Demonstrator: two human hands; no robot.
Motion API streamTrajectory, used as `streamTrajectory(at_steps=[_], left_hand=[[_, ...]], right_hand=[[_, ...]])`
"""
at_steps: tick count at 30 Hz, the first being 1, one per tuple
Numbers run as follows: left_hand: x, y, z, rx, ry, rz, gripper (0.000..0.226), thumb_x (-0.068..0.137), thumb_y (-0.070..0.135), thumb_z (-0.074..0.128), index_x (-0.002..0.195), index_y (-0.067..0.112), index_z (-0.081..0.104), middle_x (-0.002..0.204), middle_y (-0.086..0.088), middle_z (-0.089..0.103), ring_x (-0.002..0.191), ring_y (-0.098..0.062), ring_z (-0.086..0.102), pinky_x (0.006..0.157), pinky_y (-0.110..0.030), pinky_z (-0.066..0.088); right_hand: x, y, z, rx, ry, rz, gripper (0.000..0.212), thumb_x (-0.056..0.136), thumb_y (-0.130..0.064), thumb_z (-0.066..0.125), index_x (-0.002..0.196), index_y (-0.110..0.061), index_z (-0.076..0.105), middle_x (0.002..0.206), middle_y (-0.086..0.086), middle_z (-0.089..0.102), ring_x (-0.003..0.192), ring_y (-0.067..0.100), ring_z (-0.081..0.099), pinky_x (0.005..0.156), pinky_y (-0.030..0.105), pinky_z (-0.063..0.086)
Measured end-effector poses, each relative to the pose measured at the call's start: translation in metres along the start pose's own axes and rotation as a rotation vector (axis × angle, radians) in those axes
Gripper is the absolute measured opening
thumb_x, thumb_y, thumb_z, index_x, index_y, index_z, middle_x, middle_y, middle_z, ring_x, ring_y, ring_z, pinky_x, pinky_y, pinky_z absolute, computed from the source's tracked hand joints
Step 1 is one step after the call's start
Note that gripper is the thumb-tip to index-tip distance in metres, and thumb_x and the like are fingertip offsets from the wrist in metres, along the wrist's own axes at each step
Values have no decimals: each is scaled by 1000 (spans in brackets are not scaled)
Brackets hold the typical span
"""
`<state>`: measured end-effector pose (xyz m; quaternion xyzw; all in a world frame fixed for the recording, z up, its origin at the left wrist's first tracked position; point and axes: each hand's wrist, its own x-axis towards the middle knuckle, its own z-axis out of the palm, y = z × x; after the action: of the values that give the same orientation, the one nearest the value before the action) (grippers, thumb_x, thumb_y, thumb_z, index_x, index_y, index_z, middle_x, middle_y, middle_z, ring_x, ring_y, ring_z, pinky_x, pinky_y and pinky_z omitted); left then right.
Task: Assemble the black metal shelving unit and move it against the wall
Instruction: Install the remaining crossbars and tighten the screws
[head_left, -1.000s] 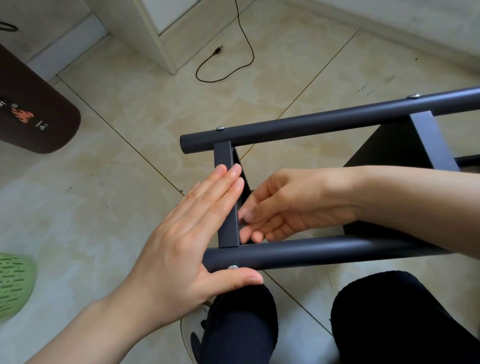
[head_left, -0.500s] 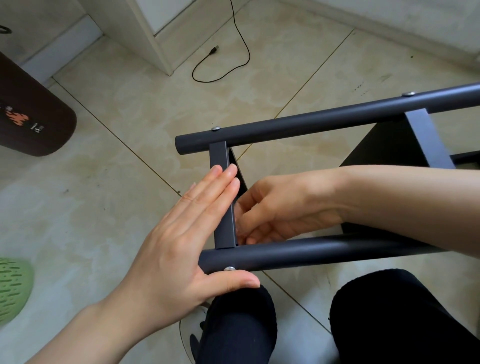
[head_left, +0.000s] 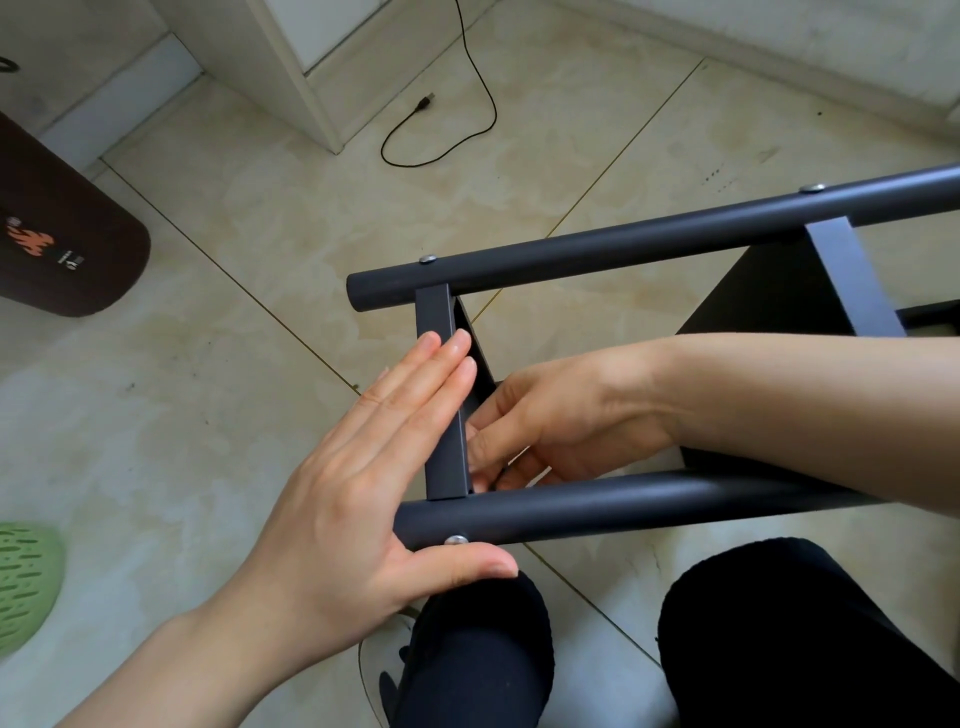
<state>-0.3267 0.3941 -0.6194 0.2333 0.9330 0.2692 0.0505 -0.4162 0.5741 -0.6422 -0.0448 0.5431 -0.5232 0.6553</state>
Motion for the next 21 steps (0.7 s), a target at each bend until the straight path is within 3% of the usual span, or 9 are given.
streamTrajectory(at_steps=[13,21], left_hand=[[0,-1,0,-13,3,5,100,78,68,63,153,8,33,164,0,27,154,-15,18,122,-30,21],[0,-1,1,-14,7,6,100,78,68,63,153,9,33,165,2,25,154,-14,18,122,-27,19]], right_hand=[[0,1,-6,60,-88,-3,17,97,-8,55,84,-11,65,81,5,64,70,12,62,69,21,55],[1,2,-6,82,-72,22,17,97,-11,56,83,-9,65,75,3,64,63,9,63,61,20,55]])
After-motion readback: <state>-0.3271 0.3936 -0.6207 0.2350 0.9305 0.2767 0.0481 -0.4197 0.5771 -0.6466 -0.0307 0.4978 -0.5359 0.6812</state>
